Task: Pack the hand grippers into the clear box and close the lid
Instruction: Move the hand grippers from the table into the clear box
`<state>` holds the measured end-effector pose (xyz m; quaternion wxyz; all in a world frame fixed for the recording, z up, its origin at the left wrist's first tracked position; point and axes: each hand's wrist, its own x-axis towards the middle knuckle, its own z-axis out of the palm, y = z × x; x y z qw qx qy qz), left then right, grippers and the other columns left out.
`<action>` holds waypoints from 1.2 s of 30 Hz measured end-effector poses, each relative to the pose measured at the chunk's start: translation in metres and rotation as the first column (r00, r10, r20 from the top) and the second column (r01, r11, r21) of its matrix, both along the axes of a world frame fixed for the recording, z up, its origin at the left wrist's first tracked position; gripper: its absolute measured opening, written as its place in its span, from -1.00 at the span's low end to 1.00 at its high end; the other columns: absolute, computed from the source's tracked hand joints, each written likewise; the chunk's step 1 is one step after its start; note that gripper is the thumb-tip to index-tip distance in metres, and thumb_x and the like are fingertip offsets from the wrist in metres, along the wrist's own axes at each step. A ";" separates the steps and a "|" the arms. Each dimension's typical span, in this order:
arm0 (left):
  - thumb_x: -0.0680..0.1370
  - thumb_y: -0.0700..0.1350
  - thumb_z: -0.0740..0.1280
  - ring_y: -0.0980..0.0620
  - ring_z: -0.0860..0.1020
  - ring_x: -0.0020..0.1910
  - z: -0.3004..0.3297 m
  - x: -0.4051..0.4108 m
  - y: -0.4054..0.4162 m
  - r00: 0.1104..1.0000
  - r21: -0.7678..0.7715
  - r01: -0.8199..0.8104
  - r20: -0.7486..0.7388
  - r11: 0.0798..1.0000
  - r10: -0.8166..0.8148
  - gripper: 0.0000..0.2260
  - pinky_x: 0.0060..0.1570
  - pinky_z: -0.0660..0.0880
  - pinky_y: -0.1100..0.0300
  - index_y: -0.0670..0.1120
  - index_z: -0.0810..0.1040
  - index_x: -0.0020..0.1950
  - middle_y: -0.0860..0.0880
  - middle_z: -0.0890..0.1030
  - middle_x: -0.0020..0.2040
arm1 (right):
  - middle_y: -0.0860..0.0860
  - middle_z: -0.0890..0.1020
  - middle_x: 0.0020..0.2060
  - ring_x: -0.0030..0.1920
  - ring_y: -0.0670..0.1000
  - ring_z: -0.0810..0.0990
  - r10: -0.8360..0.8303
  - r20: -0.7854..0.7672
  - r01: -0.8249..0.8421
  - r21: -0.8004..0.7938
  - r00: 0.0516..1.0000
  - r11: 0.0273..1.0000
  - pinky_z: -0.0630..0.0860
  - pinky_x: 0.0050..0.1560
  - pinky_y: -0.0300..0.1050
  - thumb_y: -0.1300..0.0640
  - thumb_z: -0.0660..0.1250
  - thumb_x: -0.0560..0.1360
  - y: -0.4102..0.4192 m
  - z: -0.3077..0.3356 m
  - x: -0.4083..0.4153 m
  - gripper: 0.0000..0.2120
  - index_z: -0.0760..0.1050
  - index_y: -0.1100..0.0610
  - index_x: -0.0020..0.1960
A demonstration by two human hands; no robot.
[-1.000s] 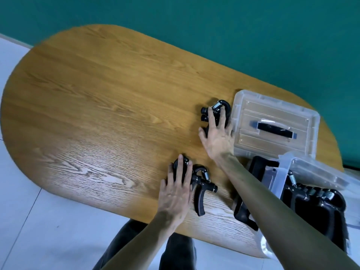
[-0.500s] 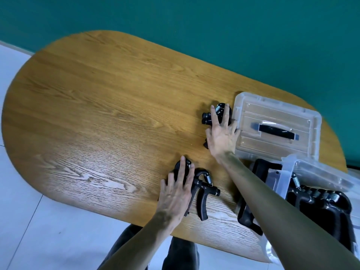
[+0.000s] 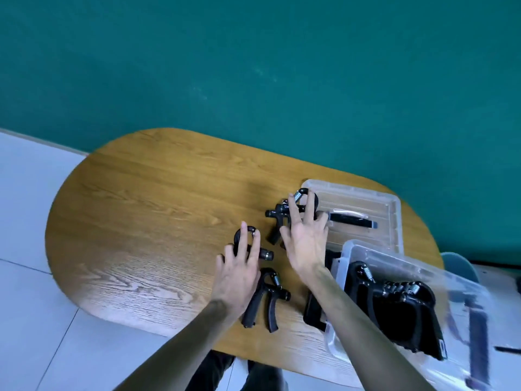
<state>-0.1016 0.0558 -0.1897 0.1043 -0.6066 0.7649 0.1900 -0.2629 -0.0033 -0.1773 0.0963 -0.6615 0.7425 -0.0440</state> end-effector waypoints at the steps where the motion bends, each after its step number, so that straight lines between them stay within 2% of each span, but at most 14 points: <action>1: 0.70 -0.13 0.10 -0.12 0.31 0.17 0.013 -0.005 -0.003 1.000 -0.010 -0.002 0.003 1.000 0.002 -0.25 0.20 0.38 -0.03 -0.08 -0.49 0.56 -0.21 -0.54 0.53 | 0.20 -0.08 0.63 0.09 0.26 0.34 -0.007 0.001 0.007 -0.014 1.000 1.000 0.48 0.07 0.20 0.07 0.28 0.60 0.004 0.013 -0.006 -0.32 0.06 0.01 0.64; 5: 0.70 -0.02 0.07 -0.12 0.31 0.15 0.057 -0.033 -0.008 0.999 -0.090 -0.051 -0.013 0.995 0.050 -0.31 0.21 0.38 -0.05 -0.08 -0.39 0.61 -0.20 -0.48 0.57 | 0.19 0.04 0.62 0.03 0.23 0.34 -0.078 0.050 0.083 -0.110 0.996 0.990 0.53 -0.03 0.18 0.10 0.33 0.55 0.033 0.054 -0.032 -0.30 0.13 -0.02 0.62; 9: 0.69 -0.03 0.11 -0.13 0.30 0.10 0.083 -0.070 0.001 0.997 -0.167 -0.057 -0.068 0.984 0.046 -0.29 0.18 0.38 -0.07 -0.06 -0.34 0.63 -0.19 -0.41 0.60 | 0.17 -0.01 0.63 -0.05 0.13 0.23 -0.159 0.098 0.173 -0.160 0.982 0.972 0.46 0.00 0.12 0.12 0.34 0.52 0.072 0.079 -0.066 -0.32 0.20 -0.02 0.59; 16: 0.69 -0.03 0.12 -0.16 0.31 0.17 0.103 -0.146 0.035 0.989 -0.169 0.007 -0.147 0.986 -0.033 -0.32 0.21 0.38 -0.07 -0.03 -0.28 0.65 -0.16 -0.35 0.63 | 0.17 0.05 0.63 -0.04 0.18 0.33 -0.254 0.077 0.264 -0.168 0.964 0.950 0.49 0.04 0.16 0.09 0.43 0.49 0.141 0.083 -0.141 -0.25 0.19 -0.04 0.60; 20: 0.70 -0.05 0.10 -0.20 0.29 0.30 0.097 -0.182 0.055 0.983 -0.133 0.098 -0.144 0.986 -0.117 -0.34 0.29 0.37 -0.10 -0.03 -0.26 0.65 -0.16 -0.32 0.64 | 0.13 0.04 0.63 -0.04 0.20 0.33 -0.304 0.133 0.321 -0.133 0.943 0.938 0.50 0.09 0.21 0.12 0.45 0.47 0.176 0.064 -0.178 -0.25 0.24 -0.03 0.59; 23: 0.69 -0.05 0.09 -0.19 0.31 0.29 0.084 -0.204 0.068 0.981 -0.119 0.138 -0.123 0.983 -0.153 -0.37 0.25 0.38 -0.08 -0.03 -0.21 0.66 -0.15 -0.28 0.65 | 0.09 0.01 0.64 -0.03 0.17 0.30 -0.359 0.152 0.373 -0.074 0.921 0.925 0.49 0.11 0.22 0.10 0.42 0.50 0.196 0.049 -0.198 -0.28 0.21 -0.05 0.59; 28: 0.69 -0.04 0.10 -0.18 0.34 0.24 0.063 -0.226 0.084 0.977 -0.102 0.194 -0.066 0.976 -0.202 -0.36 0.20 0.40 -0.08 -0.04 -0.19 0.66 -0.14 -0.23 0.66 | 0.09 0.13 0.62 -0.10 0.11 0.25 -0.392 0.180 0.405 -0.043 0.902 0.913 0.54 -0.03 0.16 0.14 0.46 0.44 0.215 0.029 -0.220 -0.27 0.29 -0.04 0.55; 33: 0.68 -0.03 0.11 -0.15 0.36 0.20 0.047 -0.242 0.083 0.981 -0.091 0.185 -0.047 0.979 -0.190 -0.37 0.16 0.42 -0.04 -0.04 -0.15 0.66 -0.13 -0.16 0.67 | 0.12 0.26 0.57 -0.10 0.08 0.24 -0.414 0.198 0.426 -0.022 0.889 0.904 0.54 -0.05 0.12 0.18 0.49 0.39 0.216 0.014 -0.235 -0.27 0.36 -0.03 0.51; 36: 0.68 -0.01 0.12 -0.16 0.37 0.24 0.037 -0.251 0.076 0.986 -0.083 0.156 -0.041 0.984 -0.160 -0.39 0.19 0.41 -0.05 -0.04 -0.09 0.66 -0.15 -0.10 0.67 | 0.14 0.28 0.54 -0.07 0.15 0.33 -0.409 0.225 0.417 0.011 0.884 0.909 0.54 -0.04 0.15 0.20 0.50 0.37 0.210 0.005 -0.241 -0.28 0.38 -0.01 0.49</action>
